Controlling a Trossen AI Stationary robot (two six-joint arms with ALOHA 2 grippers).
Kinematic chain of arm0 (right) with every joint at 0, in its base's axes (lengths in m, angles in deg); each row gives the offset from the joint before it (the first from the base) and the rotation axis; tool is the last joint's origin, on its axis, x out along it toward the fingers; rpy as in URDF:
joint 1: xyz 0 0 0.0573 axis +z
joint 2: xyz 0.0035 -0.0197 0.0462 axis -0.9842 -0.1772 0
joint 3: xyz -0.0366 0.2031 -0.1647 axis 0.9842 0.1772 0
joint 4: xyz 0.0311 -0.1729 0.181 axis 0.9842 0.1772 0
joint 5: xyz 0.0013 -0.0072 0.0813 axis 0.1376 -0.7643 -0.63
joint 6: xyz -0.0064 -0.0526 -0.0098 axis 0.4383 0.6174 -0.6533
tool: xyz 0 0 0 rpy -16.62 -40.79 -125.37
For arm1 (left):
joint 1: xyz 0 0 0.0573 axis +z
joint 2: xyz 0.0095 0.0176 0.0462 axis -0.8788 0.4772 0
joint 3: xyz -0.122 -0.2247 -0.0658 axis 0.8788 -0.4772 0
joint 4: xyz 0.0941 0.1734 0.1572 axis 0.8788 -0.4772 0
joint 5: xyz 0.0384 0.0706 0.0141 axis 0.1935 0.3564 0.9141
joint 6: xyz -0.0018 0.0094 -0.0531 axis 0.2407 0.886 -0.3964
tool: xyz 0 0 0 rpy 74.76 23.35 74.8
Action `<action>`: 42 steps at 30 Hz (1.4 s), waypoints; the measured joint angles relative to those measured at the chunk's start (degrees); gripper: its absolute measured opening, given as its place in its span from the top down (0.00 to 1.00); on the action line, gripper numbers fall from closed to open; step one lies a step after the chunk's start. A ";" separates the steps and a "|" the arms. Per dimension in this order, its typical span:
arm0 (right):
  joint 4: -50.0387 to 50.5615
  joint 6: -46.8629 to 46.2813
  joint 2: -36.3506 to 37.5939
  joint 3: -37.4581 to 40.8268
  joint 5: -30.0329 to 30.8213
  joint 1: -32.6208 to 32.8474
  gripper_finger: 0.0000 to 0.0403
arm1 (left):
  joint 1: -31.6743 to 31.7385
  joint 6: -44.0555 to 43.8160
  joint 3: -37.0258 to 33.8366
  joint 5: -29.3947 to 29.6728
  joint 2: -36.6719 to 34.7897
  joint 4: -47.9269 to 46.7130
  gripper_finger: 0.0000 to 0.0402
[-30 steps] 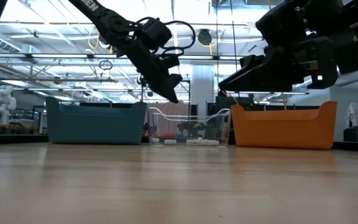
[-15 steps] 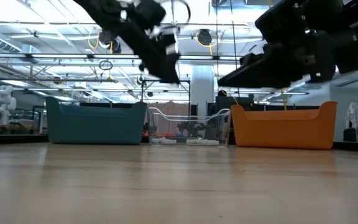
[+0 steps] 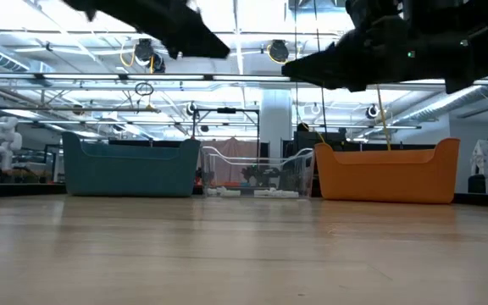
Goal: Sort Halloween decoration
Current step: Return to Home Position
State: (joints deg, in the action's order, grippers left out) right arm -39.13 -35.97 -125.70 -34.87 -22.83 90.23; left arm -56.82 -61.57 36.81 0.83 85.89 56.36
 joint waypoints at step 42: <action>16.16 -5.68 25.78 22.20 -5.27 -5.84 1.00 | -13.66 -10.36 -43.51 6.84 -16.90 34.45 1.00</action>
State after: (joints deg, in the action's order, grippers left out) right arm -22.97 -41.65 -99.92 -12.67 -28.10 84.39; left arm -70.48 -71.92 -6.70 7.67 68.99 90.81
